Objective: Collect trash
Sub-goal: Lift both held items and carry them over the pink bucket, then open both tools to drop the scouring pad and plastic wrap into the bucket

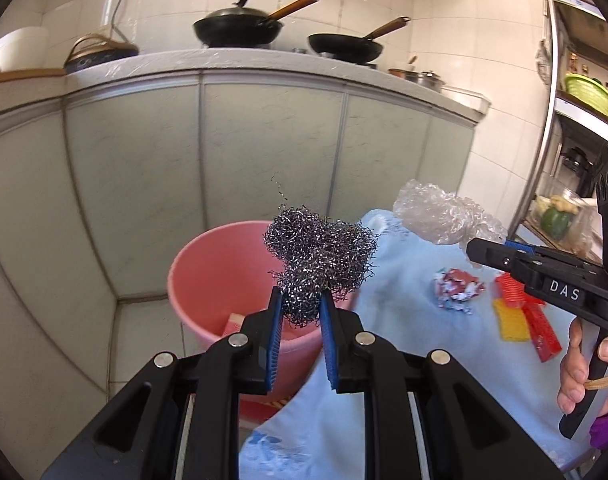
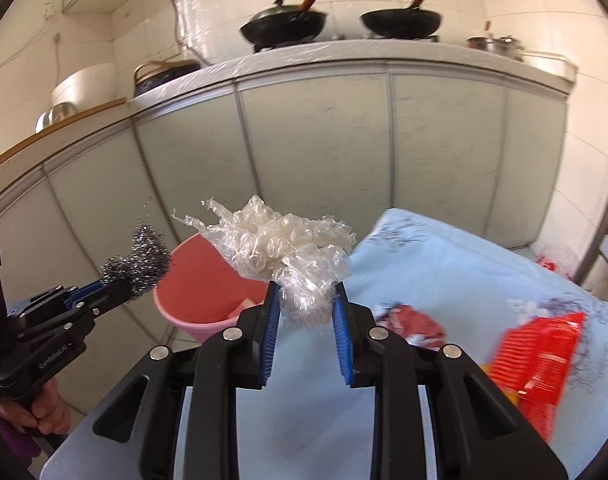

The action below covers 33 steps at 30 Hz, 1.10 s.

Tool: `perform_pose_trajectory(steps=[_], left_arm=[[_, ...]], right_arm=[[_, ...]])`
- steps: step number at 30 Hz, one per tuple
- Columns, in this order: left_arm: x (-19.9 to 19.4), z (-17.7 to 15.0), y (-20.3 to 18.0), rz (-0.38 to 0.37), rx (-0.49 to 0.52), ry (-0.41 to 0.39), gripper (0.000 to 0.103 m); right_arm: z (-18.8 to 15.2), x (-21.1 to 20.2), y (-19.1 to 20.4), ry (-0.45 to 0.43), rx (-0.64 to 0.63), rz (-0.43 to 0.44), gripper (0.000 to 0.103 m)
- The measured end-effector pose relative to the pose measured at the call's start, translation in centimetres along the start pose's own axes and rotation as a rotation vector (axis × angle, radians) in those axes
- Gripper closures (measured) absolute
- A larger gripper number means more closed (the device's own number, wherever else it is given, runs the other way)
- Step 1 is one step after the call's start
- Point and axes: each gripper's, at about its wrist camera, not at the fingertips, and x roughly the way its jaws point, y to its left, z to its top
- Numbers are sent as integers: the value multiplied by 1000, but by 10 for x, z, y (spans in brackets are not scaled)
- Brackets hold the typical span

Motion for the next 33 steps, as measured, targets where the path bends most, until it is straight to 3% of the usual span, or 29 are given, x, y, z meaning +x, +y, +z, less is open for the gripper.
perform_pose_trajectory(steps=[6, 14, 20, 24, 29, 33], left_arm=[[18, -11, 25, 65, -44, 69, 86], [51, -20, 41, 110, -58, 142, 85], [70, -24, 43, 125, -74, 174, 82], [72, -25, 40, 127, -87, 166, 78], [71, -24, 42, 137, -90, 169, 67], [65, -23, 44, 132, -98, 159, 66]], right_arm=[[4, 55, 31, 100, -39, 63, 77], [-1, 108, 50, 210, -57, 69, 77], [-5, 118, 49, 225, -47, 80, 75], [-4, 119, 45, 223, -30, 95, 71], [-2, 119, 43, 218, -26, 112, 65], [-2, 112, 43, 205, -34, 111, 65]])
